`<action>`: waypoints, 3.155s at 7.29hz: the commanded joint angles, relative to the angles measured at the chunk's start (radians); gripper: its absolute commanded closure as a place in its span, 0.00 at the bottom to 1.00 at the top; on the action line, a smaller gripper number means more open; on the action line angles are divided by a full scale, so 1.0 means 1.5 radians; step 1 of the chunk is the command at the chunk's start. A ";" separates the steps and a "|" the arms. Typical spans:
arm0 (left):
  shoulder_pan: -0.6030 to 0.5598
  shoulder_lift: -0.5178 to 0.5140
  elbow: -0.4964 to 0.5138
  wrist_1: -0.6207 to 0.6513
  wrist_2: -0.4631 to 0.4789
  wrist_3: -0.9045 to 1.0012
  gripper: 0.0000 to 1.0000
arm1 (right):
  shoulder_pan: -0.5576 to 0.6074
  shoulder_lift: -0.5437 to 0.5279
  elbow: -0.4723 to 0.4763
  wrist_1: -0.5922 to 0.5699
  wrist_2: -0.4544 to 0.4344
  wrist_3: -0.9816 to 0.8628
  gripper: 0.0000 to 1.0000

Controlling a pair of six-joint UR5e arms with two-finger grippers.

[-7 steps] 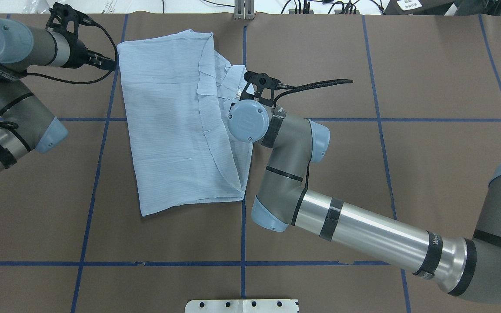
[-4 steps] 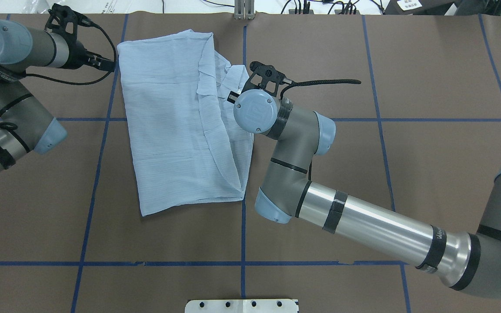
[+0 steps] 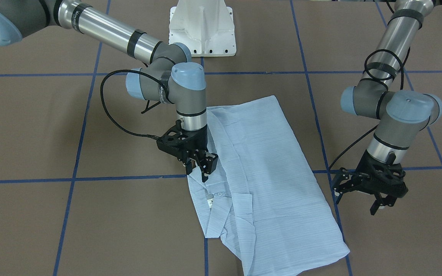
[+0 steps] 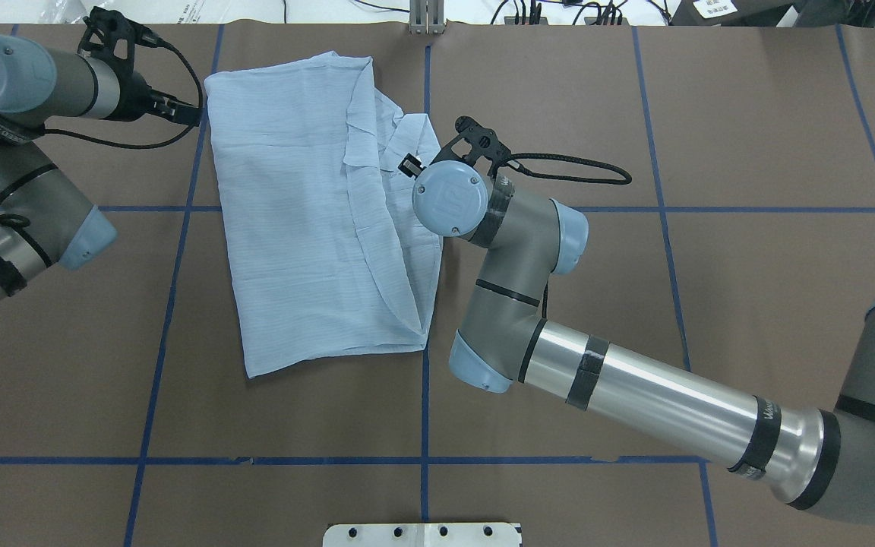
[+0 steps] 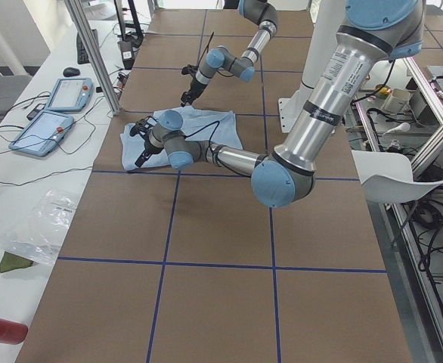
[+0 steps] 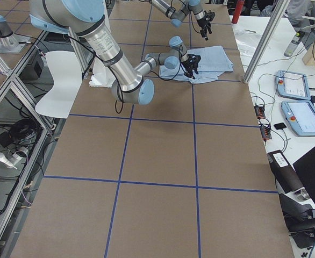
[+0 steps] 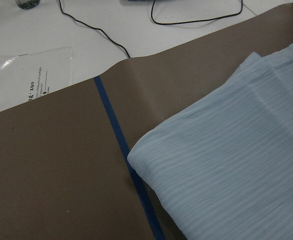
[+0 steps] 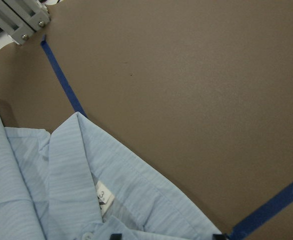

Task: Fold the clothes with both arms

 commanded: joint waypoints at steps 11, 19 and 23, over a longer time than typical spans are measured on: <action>0.000 0.001 -0.001 -0.001 0.000 -0.001 0.00 | -0.016 -0.017 0.028 -0.015 -0.019 0.018 1.00; 0.001 0.015 -0.010 -0.015 0.000 -0.037 0.00 | -0.063 -0.272 0.289 -0.003 -0.048 -0.095 1.00; 0.002 0.015 -0.010 -0.015 0.000 -0.037 0.00 | -0.040 -0.260 0.291 -0.014 -0.042 -0.133 0.01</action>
